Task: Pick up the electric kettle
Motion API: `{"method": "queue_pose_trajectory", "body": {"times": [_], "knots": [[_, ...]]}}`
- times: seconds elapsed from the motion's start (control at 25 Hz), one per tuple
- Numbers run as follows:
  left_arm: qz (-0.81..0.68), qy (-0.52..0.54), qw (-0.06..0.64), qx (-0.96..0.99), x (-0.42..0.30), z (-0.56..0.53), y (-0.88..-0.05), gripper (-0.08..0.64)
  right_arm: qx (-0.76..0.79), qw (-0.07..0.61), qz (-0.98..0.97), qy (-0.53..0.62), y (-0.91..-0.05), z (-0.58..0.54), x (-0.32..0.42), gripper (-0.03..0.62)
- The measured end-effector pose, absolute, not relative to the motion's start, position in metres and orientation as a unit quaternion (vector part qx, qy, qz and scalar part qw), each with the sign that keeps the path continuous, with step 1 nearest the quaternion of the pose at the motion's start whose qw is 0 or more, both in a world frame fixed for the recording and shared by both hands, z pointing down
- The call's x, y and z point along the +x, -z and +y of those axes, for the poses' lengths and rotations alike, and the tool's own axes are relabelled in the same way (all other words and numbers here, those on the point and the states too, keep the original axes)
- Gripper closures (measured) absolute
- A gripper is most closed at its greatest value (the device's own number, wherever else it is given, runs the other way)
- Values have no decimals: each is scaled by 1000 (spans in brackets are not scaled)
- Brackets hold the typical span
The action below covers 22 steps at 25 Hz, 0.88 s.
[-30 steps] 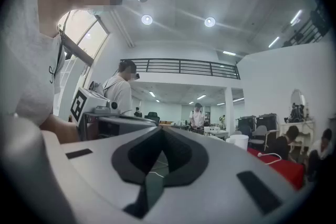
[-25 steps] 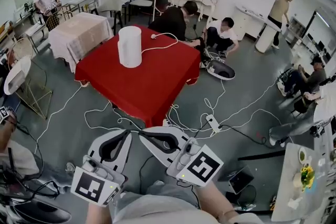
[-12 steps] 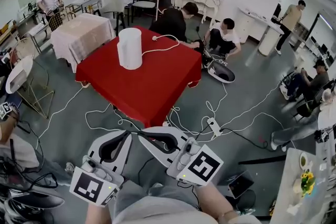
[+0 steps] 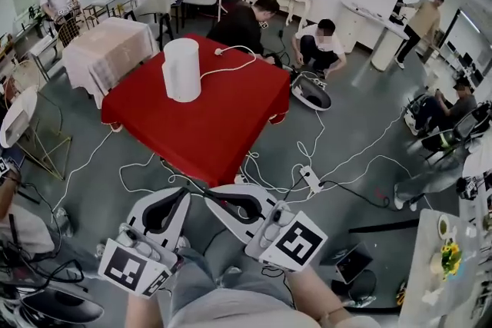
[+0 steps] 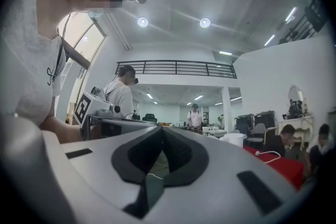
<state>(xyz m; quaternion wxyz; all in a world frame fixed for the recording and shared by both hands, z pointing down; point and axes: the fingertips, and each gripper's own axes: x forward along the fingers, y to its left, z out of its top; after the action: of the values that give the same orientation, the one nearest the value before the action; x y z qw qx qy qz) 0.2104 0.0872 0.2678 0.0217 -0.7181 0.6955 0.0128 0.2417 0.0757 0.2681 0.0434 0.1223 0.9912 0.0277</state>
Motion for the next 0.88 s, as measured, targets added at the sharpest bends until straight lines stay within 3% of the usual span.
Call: {"method": "queue_pose_trajectory", "body": {"times": [0.88], "knots": [[644, -15, 19, -765, 35, 29, -266, 548, 48, 32, 998, -27, -265, 15, 66, 584]]}}
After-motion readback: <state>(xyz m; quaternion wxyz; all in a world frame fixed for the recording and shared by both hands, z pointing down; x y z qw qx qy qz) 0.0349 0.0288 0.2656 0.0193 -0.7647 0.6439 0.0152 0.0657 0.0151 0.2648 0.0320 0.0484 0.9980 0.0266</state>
